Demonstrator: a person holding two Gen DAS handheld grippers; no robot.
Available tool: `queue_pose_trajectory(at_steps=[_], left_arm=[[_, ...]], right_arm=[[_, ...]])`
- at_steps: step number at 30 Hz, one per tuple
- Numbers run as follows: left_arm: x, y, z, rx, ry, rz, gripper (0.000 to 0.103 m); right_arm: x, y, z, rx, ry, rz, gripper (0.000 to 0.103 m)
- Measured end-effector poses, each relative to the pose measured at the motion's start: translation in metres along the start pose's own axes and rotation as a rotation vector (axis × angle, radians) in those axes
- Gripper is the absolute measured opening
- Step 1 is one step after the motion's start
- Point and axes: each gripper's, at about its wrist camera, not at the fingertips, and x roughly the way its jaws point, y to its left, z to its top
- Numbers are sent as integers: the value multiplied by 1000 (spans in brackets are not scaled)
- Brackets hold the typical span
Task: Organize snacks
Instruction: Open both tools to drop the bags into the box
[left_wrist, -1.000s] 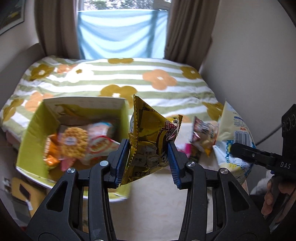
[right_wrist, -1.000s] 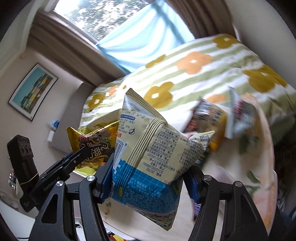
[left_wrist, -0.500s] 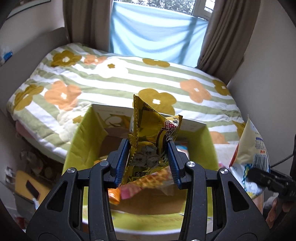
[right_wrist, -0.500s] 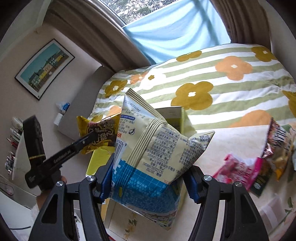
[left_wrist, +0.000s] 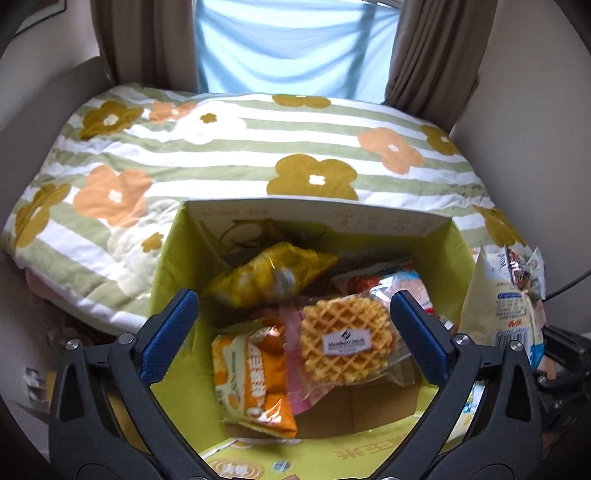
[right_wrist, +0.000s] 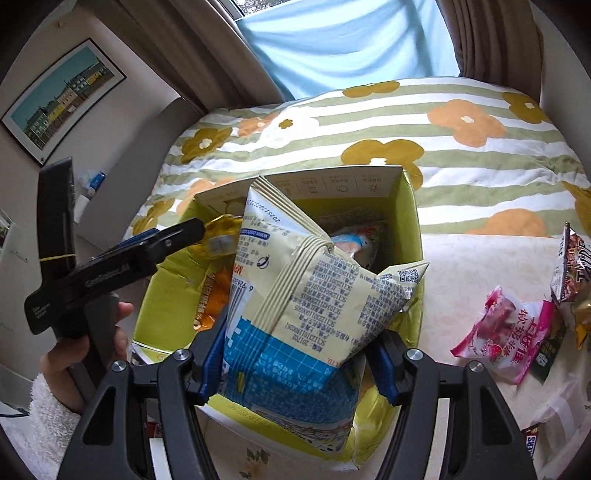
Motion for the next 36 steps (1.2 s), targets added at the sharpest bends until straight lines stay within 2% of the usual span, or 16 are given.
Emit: queue_pose_trajectory(at_steps=[5,11,12,13,15,22,26,36], left_arm=[[-12,3,-15,-36,0,-1,103],[-27,-3,-27,-33,0,30,103],[-30,-3,-28,-33,-4,40,103],[-32,-4,-28,-34,-6,47,103],[-38,-2,-31,-39,-9,49,103],[-47,1,-44,-63,-5,48,103],[-56,-1,-51,-66,-10,41,103],[-68,-15,-52,-23,-36,-20,103]], right_arm=[[2,3,-3,-64,16,-21,61],[10,13,-2,-93,53,-26,63],[11,15,-3,-97,56,-35,68],[12,16,-5,-99,61,-54,82],[11,18,-8,-114,51,-76,99],[3,16,-22,-147,6,-119,99],[-8,15,-27,-125,-12,-106,99],[-35,14,-38,-98,-39,-161,99]])
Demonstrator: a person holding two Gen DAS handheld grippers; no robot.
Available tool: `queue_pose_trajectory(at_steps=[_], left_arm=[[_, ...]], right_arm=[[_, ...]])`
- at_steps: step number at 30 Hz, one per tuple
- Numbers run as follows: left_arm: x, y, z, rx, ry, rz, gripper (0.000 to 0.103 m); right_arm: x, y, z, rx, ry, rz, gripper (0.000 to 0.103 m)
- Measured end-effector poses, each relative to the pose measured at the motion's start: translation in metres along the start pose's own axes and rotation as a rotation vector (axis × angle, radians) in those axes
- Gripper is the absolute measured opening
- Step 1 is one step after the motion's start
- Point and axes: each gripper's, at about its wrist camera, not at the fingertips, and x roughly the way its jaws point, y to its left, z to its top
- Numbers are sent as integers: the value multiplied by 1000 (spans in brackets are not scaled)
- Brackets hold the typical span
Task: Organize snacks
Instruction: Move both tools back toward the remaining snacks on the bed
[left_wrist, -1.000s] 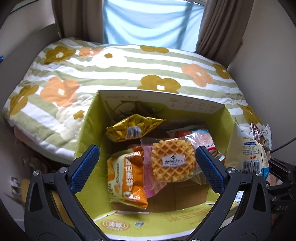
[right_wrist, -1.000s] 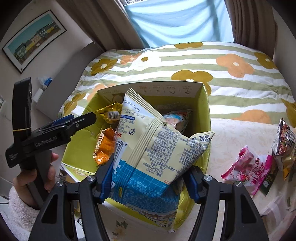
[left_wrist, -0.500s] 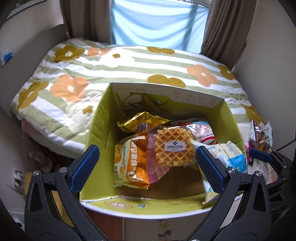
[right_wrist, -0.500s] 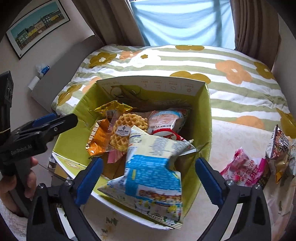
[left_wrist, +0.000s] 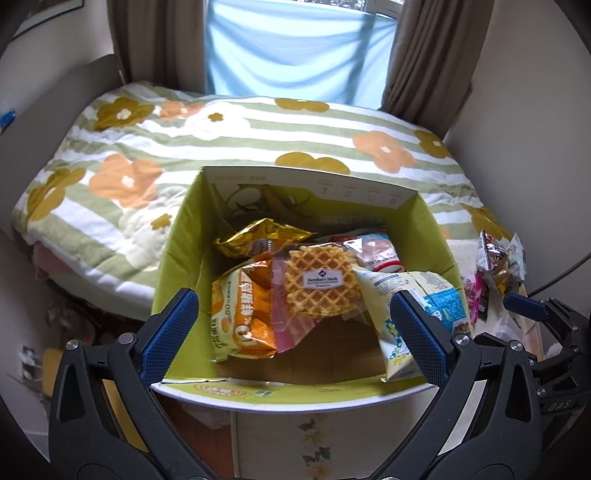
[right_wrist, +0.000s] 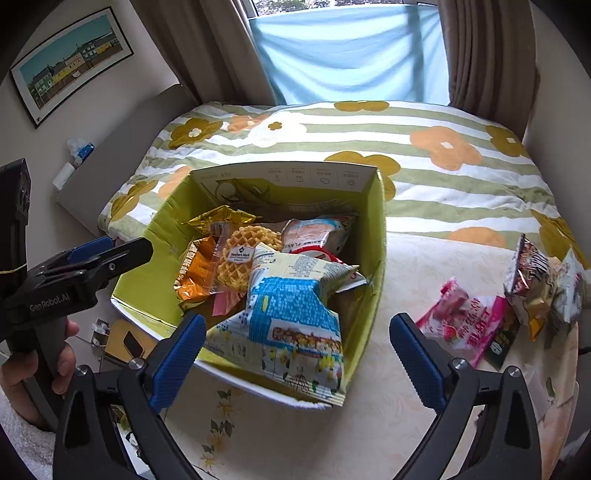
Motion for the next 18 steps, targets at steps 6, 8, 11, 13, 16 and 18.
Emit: queue_pose_trajectory(at_steps=[6,8,11,13,16,18], left_arm=[[-3,-21,1,37,-11,-32,103],[-5,-31,2,50,-17,-44,103],[-7,-48,3,70,-24,-50,103],[-9,-65,3,82,-31,-58,103],[-10,-91,2,98,-34,-68,103],[-10,-112,1,108,-36,-62,103]], right_arm=[[-23,-11,-6,23,-41,-52,99],[-31,-19,-8,38,-58,-56,99],[-44,-36,-14,65,-82,-65,99],[-52,-47,-18,73,-93,-70,99],[-68,-73,-24,80,-109,-75,99],[-80,-96,-28,92,-122,-62,99]])
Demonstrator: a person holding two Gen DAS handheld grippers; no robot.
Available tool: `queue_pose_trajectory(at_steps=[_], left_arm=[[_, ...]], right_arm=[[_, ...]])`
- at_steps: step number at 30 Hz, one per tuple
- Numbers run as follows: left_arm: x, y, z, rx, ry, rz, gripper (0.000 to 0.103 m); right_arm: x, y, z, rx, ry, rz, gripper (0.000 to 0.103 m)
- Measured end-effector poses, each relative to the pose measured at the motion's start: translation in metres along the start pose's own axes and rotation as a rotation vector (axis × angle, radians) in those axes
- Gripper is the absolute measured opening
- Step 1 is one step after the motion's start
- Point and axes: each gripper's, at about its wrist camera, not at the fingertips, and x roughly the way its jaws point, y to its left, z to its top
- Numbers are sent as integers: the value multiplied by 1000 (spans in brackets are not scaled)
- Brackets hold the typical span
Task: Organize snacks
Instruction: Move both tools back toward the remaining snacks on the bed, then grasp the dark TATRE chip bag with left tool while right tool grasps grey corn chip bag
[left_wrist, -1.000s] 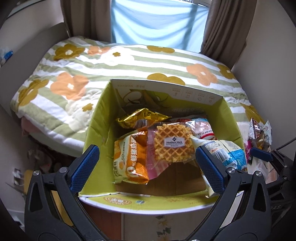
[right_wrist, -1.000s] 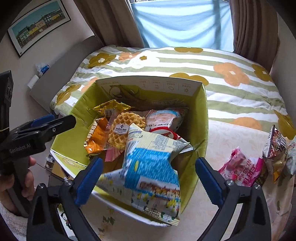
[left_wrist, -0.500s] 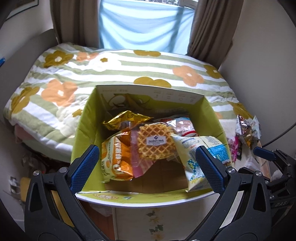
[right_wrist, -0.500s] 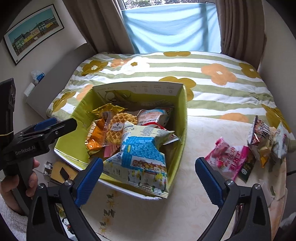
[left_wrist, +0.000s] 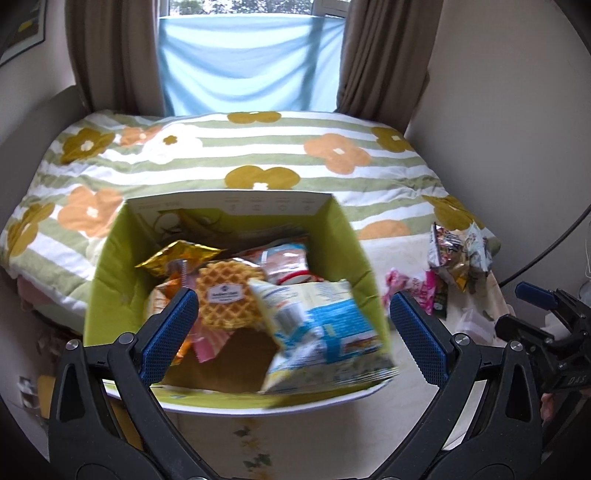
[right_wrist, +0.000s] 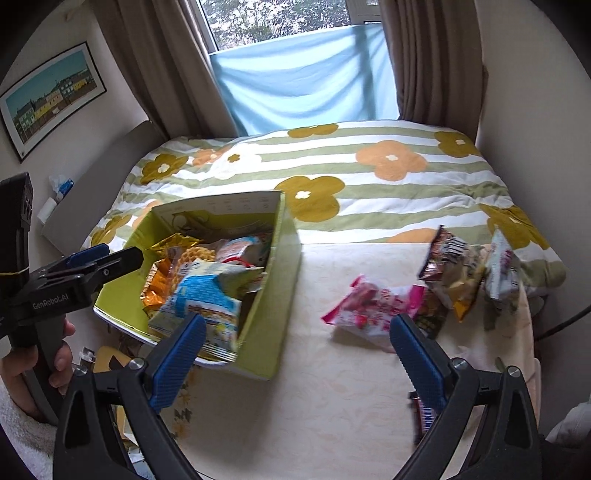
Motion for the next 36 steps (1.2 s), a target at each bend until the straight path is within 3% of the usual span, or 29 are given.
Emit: queue_pose_trajectory(at_steps=[8,16,21,27,36], left_arm=[[29,-109,7,80,38,-52,103],[80,-212,5,161,126,-95,103],[122,-257,2,229,197,-100,103],[181,-290,-6,313,277,-70,103],[248,-307,3,407,332,-43,103]], right_arm=[[-41,-98,1,-73,-46,-113,99],[-32,-180,-1,-271,-35,-176,99],[-10,-226,-3,-293,-9,-122,99],[25,-253,-7,-376,48,-138,99],[77,-271,-7,-506,119,-116,99]])
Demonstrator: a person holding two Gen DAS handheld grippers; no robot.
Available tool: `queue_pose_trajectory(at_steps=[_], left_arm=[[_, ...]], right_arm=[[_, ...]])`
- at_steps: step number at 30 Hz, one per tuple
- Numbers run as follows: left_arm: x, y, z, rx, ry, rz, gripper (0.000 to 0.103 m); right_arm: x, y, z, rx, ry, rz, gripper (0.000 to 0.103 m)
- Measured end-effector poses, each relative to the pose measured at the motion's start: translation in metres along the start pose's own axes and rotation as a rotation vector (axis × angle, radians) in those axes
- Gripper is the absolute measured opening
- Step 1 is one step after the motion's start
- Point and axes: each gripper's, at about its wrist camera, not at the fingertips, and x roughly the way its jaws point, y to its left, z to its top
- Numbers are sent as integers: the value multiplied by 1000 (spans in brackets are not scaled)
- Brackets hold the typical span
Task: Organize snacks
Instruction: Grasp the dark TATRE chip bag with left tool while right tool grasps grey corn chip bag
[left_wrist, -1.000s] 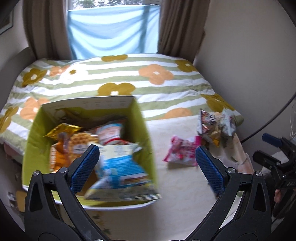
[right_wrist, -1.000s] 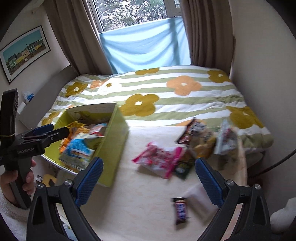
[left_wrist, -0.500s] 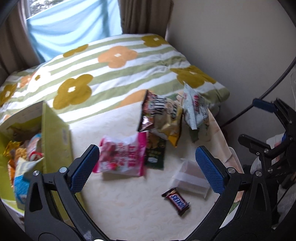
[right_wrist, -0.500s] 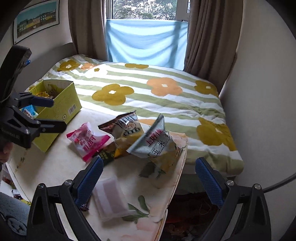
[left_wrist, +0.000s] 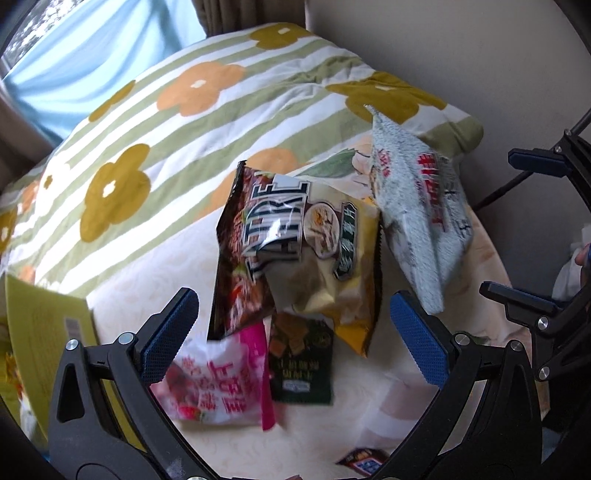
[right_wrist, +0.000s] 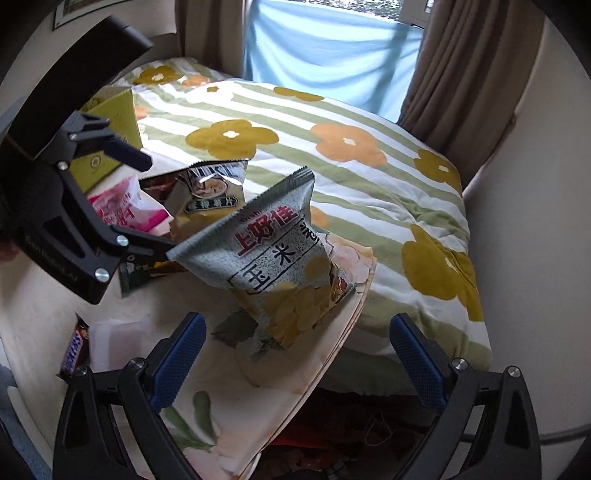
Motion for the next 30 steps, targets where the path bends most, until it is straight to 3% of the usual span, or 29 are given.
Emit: queue_pose_trajectory(at_steps=[5,14,20,30], left_arm=[[23,1,11,18,32,-16,103],[45,0,25,47,48,-53,103],[46,6,25,44,37,-108,89],[37,11,23,41,33,-115,85]], right_arm=[[24,-2,6,-68,28,32,99],[44,-2,14,-212,60,-19,99],[52,-5,19,-251,61,-21,99],[70,5,31,-350,81,-29,99]])
